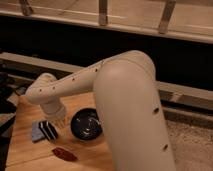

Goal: Knock the eraser over

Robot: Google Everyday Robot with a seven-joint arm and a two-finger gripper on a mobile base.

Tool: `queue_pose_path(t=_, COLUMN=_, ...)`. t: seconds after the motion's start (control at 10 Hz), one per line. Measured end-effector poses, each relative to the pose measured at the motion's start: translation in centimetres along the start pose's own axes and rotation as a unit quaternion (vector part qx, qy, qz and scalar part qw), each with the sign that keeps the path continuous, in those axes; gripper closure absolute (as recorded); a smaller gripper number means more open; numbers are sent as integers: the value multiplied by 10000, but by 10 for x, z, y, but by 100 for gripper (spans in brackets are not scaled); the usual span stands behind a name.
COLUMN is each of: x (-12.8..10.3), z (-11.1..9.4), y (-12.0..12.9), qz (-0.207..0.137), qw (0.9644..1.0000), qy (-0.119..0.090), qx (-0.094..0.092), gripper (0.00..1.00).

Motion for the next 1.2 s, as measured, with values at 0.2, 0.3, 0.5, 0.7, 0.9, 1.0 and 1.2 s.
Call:
queue_pose_path(t=0.2, x=-3, z=-1, y=1, qz=-2, qw=10000, qy=-85, qx=-26, gripper=50)
queue_pose_path(t=0.3, x=-4, z=-1, y=2, qz=-13, qw=9999, qy=-114, qx=-51, gripper=40)
queue_pose_path(t=0.5, x=-7, z=0, y=4, qz=-33, qw=9998, qy=-186, qx=-109, gripper=22)
queue_pose_path(t=0.7, x=-12, z=1, y=11, qz=-122, qw=9994, qy=-264, qx=-193, gripper=20)
queue_pose_path(t=0.9, x=-15, z=2, y=17, qz=-165, qw=9992, qy=-268, qx=-237, gripper=25)
queue_pose_path(t=1.0, x=-10, z=3, y=18, qz=-160, qw=9996, qy=-172, qx=-170, gripper=36)
queue_pose_path(t=1.2, x=-1, z=5, y=13, qz=-175, qw=9997, qy=-123, qx=-133, gripper=55)
